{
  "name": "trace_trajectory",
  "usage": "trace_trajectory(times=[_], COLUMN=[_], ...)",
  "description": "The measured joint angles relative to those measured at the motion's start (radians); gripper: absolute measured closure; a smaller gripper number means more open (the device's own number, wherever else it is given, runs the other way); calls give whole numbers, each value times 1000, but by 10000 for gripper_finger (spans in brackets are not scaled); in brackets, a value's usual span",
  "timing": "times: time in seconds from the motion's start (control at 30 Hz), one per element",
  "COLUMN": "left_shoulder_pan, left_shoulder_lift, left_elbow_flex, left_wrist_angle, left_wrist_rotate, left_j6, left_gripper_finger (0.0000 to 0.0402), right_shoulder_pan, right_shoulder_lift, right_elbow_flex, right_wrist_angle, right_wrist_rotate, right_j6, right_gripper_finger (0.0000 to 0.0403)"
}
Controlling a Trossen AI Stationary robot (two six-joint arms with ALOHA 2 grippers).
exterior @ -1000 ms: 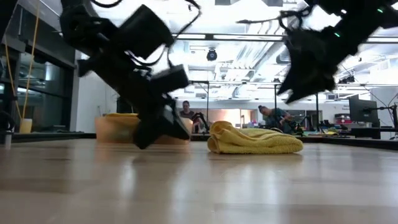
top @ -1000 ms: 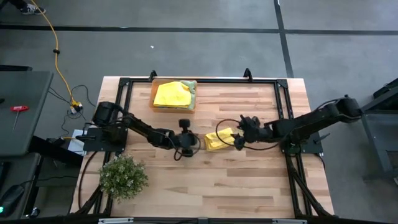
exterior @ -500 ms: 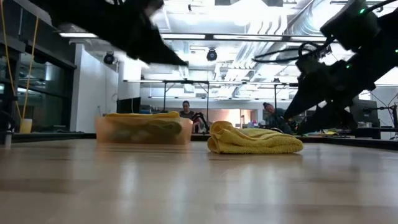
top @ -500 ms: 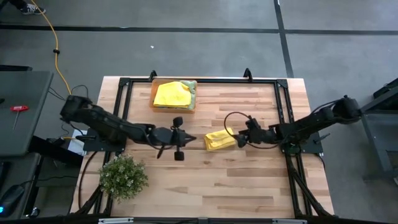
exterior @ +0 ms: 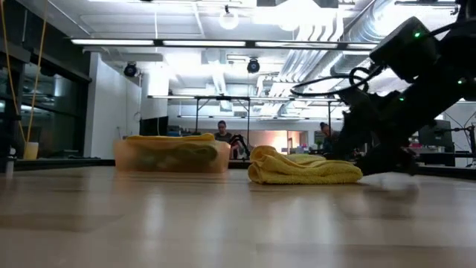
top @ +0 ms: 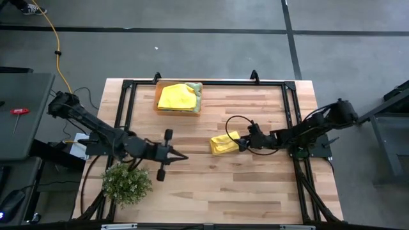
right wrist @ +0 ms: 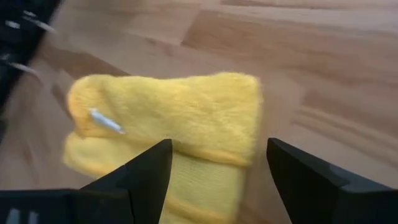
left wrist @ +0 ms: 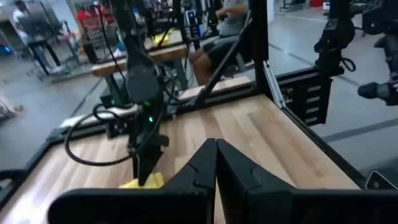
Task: Fold microfiber towels
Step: Put the yellow microfiber cloth into the orange bin
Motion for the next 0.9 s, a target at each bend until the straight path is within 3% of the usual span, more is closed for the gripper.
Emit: trace_trajectory(times=[0.23, 0.47, 0.6, 0.77, 0.9], left_shoulder_pan=[-80, -126, -187, -308, -400], left_shoulder_lift=[-17, -31, -76, -145, -173], left_elbow_flex=[0, 0, 0, 0, 0], left_wrist_angle=[0, 5, 30, 31, 31], left_wrist_rotate=[-166, -313, -548, -828, -990], left_j6=[70, 112, 110, 110, 120], left_gripper_finger=[401, 401, 401, 401, 401], right_shoulder_pan=[0, 1, 0, -2, -33], right_shoulder_lift=[140, 227, 244, 224, 157], right_elbow_flex=[4, 75, 130, 164, 216], right_wrist_angle=[224, 215, 114, 28, -84], right_wrist_rotate=[-21, 1, 16, 0, -85], right_j6=[-7, -47, -83, -209, -321], right_gripper_finger=[148, 163, 230, 371, 387])
